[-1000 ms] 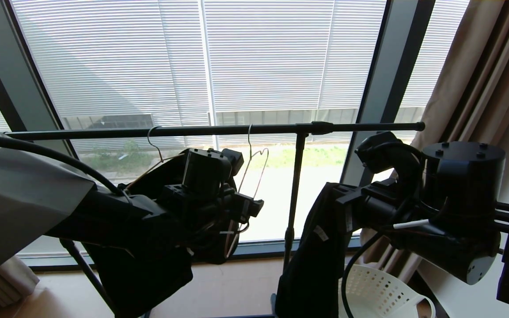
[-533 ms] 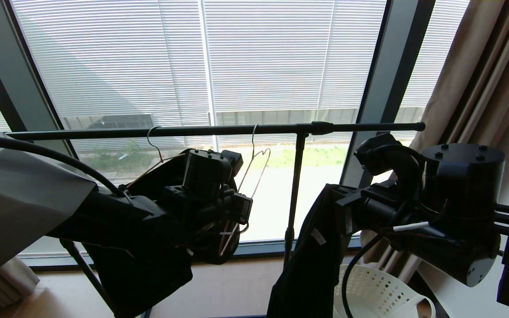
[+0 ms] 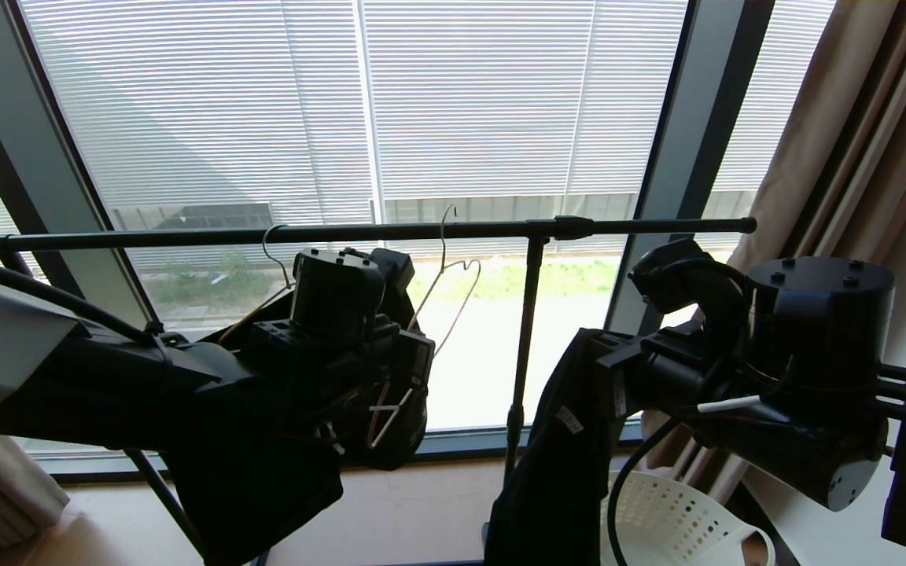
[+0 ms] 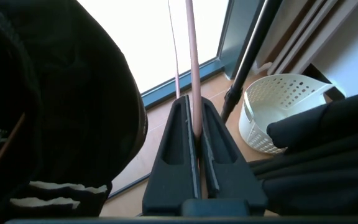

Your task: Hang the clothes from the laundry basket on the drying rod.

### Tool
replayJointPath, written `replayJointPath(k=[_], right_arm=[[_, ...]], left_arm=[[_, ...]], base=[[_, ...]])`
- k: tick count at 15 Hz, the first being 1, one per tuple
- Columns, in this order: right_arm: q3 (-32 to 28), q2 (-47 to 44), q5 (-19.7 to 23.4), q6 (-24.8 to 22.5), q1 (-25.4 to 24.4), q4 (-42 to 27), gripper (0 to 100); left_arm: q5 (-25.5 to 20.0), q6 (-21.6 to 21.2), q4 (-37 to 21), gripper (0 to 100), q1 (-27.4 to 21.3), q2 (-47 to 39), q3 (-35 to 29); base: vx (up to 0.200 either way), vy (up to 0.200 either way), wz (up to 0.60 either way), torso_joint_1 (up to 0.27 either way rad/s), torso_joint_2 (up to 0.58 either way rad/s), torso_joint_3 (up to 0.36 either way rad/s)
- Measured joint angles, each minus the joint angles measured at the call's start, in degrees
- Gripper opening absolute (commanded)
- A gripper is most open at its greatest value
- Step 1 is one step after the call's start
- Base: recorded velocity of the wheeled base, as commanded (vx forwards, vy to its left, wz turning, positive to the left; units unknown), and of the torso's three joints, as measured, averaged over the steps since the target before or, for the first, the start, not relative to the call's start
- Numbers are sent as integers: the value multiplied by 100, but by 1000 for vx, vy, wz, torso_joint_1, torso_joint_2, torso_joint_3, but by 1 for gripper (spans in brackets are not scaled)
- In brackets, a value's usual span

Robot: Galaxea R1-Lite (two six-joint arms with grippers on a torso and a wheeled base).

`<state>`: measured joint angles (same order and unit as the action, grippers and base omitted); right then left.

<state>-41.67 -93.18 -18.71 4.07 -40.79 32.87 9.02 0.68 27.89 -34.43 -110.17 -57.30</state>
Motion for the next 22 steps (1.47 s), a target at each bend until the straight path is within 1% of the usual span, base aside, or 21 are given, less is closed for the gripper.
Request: replayJointPath(k=[2, 3, 7, 9, 11, 14, 16, 17, 18, 19, 21, 22], right_arm=[[0, -9, 0, 0, 0, 4, 0], [0, -15, -2, 2, -2, 2, 0], [0, -34, -2, -2, -5, 0, 0], [24, -11, -22, -99, -30, 0, 0], [82, 30, -323, -158, -160, 6, 0], [215, 104, -583, -350, -396, 6, 0], [276, 173, -692, -617, -521, 6, 0], [289, 190, -717, -757, -544, 9, 0], [291, 204, -739, -1153, -553, 6, 0], [291, 212, -756, -1545, -551, 4, 0], [199, 215, -928, -1953, -457, -2, 0], [110, 190, -1114, -2172, -369, -7, 0]], left_arm=[[-5, -4, 361, 0, -5, 124, 217], [-11, 0, 635, 0, -5, 187, 328], [-29, 2, 908, 0, -5, 444, 750], [-33, -6, 1226, 0, -22, 736, 1295], [-76, -71, 1596, 0, -33, 1128, 2039], [-333, -115, 2409, 0, -20, 1819, 3589], [-642, -128, 3101, 0, -11, 2359, 4664], [-886, -126, 3377, 0, -9, 2610, 5041], [-1228, -111, 3558, 0, -5, 2857, 5338], [-1547, -144, 3649, 0, 6, 3043, 5517], [-1738, -212, 3684, 0, 78, 3296, 5678], [-1883, -205, 3574, 0, 105, 3354, 5705]], base=[[0, 0, 0, 0, 0, 0], [0, 0, 0, 0, 0, 0], [0, 0, 0, 0, 0, 0], [0, 0, 0, 0, 0, 0], [0, 0, 0, 0, 0, 0], [0, 0, 0, 0, 0, 0], [0, 0, 0, 0, 0, 0], [0, 0, 0, 0, 0, 0], [0, 0, 0, 0, 0, 0], [0, 0, 0, 0, 0, 0], [0, 0, 0, 0, 0, 0], [0, 0, 0, 0, 0, 0]])
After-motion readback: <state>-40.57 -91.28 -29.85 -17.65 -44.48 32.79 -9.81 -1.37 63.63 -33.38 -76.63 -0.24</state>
